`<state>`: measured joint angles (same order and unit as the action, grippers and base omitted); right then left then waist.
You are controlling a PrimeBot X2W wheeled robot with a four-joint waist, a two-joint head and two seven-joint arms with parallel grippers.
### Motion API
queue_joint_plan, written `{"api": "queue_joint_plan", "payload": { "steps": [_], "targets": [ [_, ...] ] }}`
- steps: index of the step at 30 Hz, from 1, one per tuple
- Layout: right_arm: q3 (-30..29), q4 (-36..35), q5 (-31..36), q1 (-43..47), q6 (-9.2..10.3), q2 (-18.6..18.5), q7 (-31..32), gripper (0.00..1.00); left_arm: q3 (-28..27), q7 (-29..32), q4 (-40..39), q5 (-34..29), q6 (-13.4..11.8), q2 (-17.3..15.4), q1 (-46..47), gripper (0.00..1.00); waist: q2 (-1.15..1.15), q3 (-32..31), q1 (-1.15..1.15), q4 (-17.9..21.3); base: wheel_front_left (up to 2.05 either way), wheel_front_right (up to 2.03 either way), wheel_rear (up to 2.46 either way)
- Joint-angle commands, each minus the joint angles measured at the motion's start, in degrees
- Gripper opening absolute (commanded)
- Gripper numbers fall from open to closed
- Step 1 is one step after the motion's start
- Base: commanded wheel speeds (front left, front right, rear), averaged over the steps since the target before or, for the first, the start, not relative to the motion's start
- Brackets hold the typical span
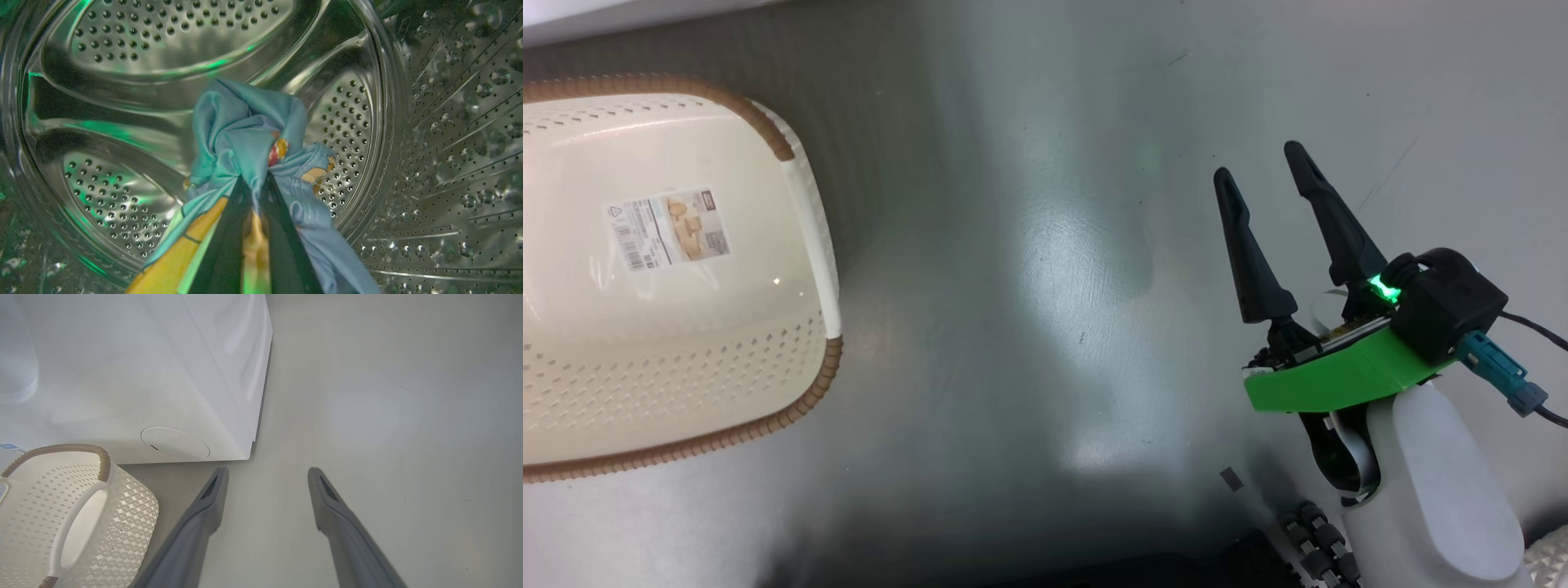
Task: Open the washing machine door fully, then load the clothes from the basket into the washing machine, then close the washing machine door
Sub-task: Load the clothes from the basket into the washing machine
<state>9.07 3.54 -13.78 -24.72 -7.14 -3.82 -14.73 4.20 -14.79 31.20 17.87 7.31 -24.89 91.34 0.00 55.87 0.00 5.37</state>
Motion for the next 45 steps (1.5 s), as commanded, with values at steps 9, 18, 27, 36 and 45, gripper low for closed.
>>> {"api": "queue_joint_plan", "payload": {
  "steps": [9, 18, 27, 36, 45],
  "targets": [
    [1.5, -0.3, -0.2, 1.4, -0.35, 0.7, -0.3, 1.0, -3.2, -0.2, -1.0, -0.3, 0.2, -1.4, -3.7, 0.0, 0.0, -0.8, 0.0, -0.5, 0.0, 0.0, 0.0],
    [1.2, 0.0, 0.1, 1.8, -0.35, 0.4, -0.3, 1.0, 0.3, 0.5, 10.8, 5.3, 0.2, -1.1, -2.8, 1.0, 0.0, -2.1, 0.0, -1.4, 0.0, 0.0, 0.0],
    [1.1, 0.1, 0.1, 1.8, -0.35, 0.3, -0.3, 1.0, 2.7, 1.3, 16.3, 8.9, 0.2, -1.2, -1.6, 1.0, 0.0, -3.0, 0.0, -1.9, 0.0, 0.0, 0.0],
    [0.6, 0.3, 0.5, 2.1, -0.35, 0.3, -0.3, 1.0, 3.3, 0.0, 17.0, 9.4, 0.1, 0.0, -4.2, 1.0, 0.0, -5.4, 0.0, -2.7, 0.0, 0.0, 0.0],
    [0.1, 0.7, 0.8, 2.3, -0.35, -0.1, -0.3, 1.0, 0.4, -0.2, 10.9, 8.7, -0.7, 2.8, -12.8, 1.0, 0.0, -9.1, 0.0, -4.1, 0.0, 0.0, 0.0]
  ]
}}
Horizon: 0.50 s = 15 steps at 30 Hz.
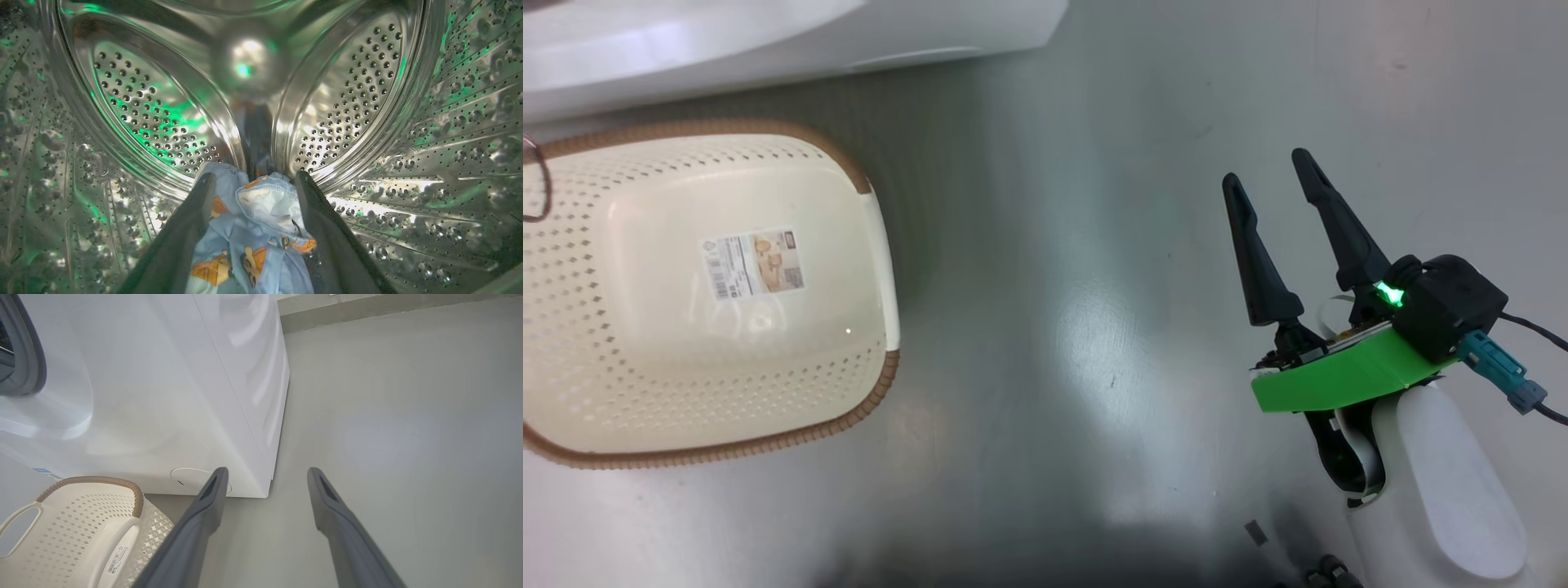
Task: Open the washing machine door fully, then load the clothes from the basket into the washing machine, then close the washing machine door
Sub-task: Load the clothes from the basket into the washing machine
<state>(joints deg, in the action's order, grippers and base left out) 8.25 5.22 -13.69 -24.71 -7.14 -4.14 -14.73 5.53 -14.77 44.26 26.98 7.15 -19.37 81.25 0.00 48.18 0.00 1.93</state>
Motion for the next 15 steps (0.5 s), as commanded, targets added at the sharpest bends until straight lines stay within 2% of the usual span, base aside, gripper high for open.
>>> {"api": "queue_joint_plan", "payload": {
  "steps": [1, 15],
  "targets": [
    [0.9, -0.9, 0.8, 2.4, -0.35, 0.1, -0.3, 1.0, -1.2, -0.2, -3.0, -0.7, -0.7, -2.3, -4.0, 1.0, 0.0, -1.9, 0.0, -0.7, 0.0, 0.0, 0.0],
    [1.0, 1.0, 1.1, 4.7, -0.35, -0.5, -0.3, 1.0, -5.2, -0.2, -14.3, -4.0, -1.3, 3.4, -22.3, 1.0, 0.0, -9.8, 0.0, -2.1, 0.0, 0.0, 0.0]
  ]
}}
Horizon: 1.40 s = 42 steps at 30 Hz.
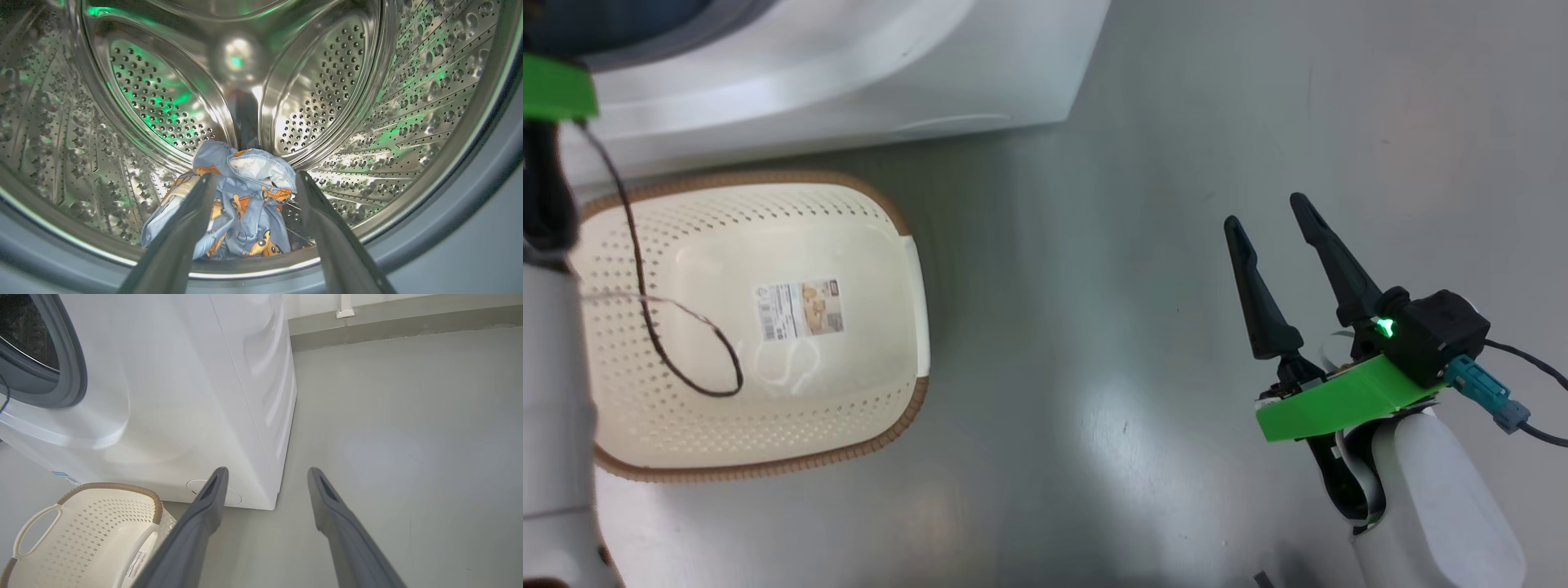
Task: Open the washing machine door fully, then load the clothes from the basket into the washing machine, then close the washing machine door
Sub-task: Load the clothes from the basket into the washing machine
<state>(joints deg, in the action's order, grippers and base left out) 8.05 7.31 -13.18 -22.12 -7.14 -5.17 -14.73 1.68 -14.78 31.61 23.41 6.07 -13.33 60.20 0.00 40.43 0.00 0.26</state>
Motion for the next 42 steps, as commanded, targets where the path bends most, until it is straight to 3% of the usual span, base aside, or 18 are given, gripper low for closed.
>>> {"api": "queue_joint_plan", "payload": {
  "steps": [1, 10, 13, 17, 28, 42],
  "targets": [
    [1.3, -0.9, 0.5, 2.3, -0.35, 0.5, -0.3, 1.0, -1.7, -0.2, -2.5, -0.7, -0.3, -2.4, -2.6, 1.0, 0.0, -2.7, 0.0, -0.5, 0.0, 0.0, 0.0],
    [1.3, 0.4, 0.8, 4.6, -0.35, 0.2, -0.3, 1.0, -4.8, -0.2, -11.1, -3.3, -0.1, 0.8, -15.2, 1.0, 0.0, -9.1, 0.0, -0.8, 0.0, 0.0, 0.0],
    [1.8, 1.6, 0.9, 7.3, -0.35, 0.3, -0.3, 1.0, -8.9, -0.2, -20.5, -6.8, -0.4, 5.7, -29.2, 1.0, 0.0, -16.7, 0.0, -0.4, 0.0, 0.0, 0.0],
    [1.7, 2.0, 0.8, 8.3, -0.35, 0.4, -0.3, 1.0, -10.2, -0.2, -23.2, -7.9, -0.5, 7.1, -33.9, 1.0, 0.0, -19.5, 0.0, -0.3, 0.0, 0.0, 0.0],
    [2.1, 2.8, 1.2, 10.1, -0.35, 0.8, -0.3, 1.0, -11.6, -0.2, -28.0, -10.1, -0.8, 9.4, -46.4, 1.0, 0.0, -26.3, 0.0, 0.9, 0.0, 0.0, 0.0],
    [2.8, 3.1, 1.9, 12.7, -0.35, 1.8, -0.3, 1.0, -11.4, -0.2, -31.9, -9.8, -3.8, 10.4, -62.5, 1.0, 0.0, -33.7, 0.0, 2.8, 0.0, 0.0, 0.0]
  ]
}}
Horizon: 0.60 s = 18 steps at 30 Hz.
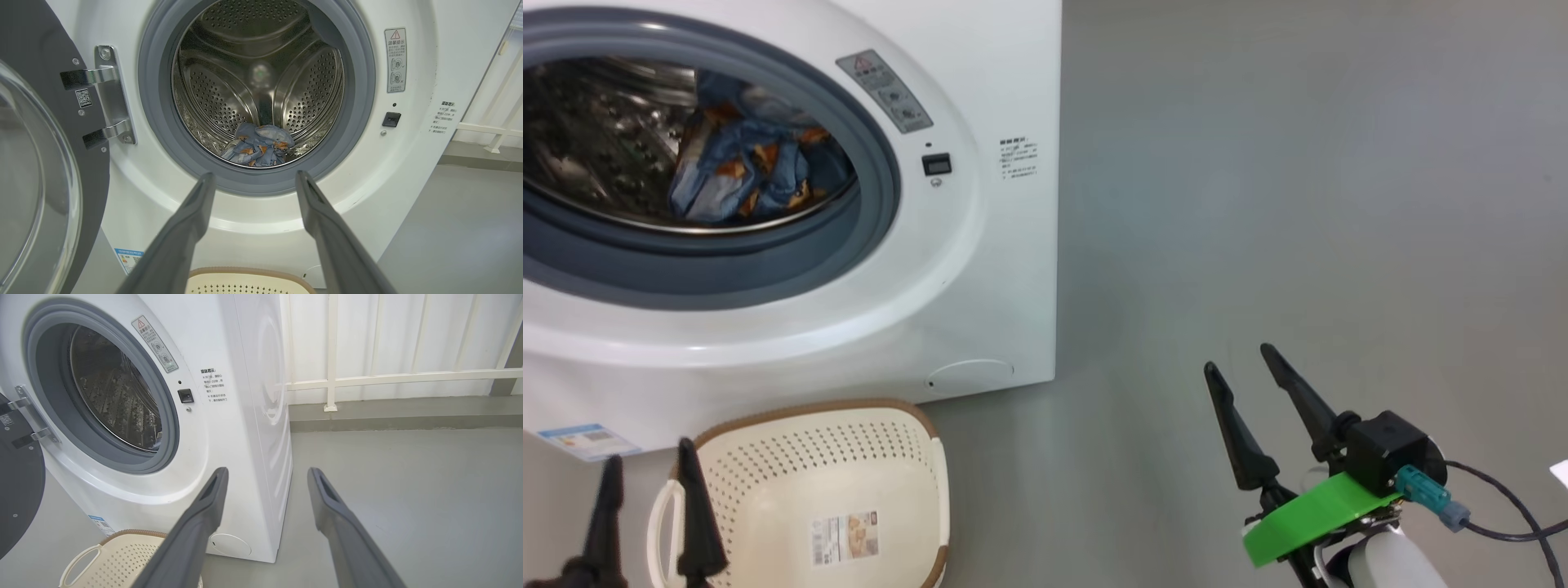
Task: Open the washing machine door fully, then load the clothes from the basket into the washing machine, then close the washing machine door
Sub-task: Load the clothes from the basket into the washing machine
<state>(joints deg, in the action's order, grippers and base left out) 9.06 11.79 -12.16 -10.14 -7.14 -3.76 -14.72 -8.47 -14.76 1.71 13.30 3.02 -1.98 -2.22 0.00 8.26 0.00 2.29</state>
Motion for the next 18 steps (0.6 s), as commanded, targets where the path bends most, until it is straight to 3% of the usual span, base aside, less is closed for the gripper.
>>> {"api": "queue_joint_plan", "payload": {
  "steps": [1, 9, 18],
  "targets": [
    [1.9, -1.3, 0.9, 0.8, -0.35, 0.5, -0.3, 1.0, -0.8, -0.2, -2.1, 0.6, -1.2, -0.9, -0.9, 1.0, 0.0, -2.0, 0.0, 0.9, 0.0, 0.0, 0.0],
    [2.3, -1.0, 1.1, 2.1, -0.35, 0.7, -0.3, 1.0, 1.0, -0.2, -3.9, 2.6, -5.2, -0.9, -6.9, 1.0, 0.0, -5.3, 0.0, 1.6, 0.0, 0.0, 0.0],
    [1.9, -1.1, 1.6, 3.6, -0.35, 0.8, -0.3, 1.0, 2.7, -0.2, -5.3, 0.6, -6.4, -0.9, -11.8, 1.0, 0.0, -7.6, 0.0, 2.0, 0.0, 0.0, 0.0]
  ]
}}
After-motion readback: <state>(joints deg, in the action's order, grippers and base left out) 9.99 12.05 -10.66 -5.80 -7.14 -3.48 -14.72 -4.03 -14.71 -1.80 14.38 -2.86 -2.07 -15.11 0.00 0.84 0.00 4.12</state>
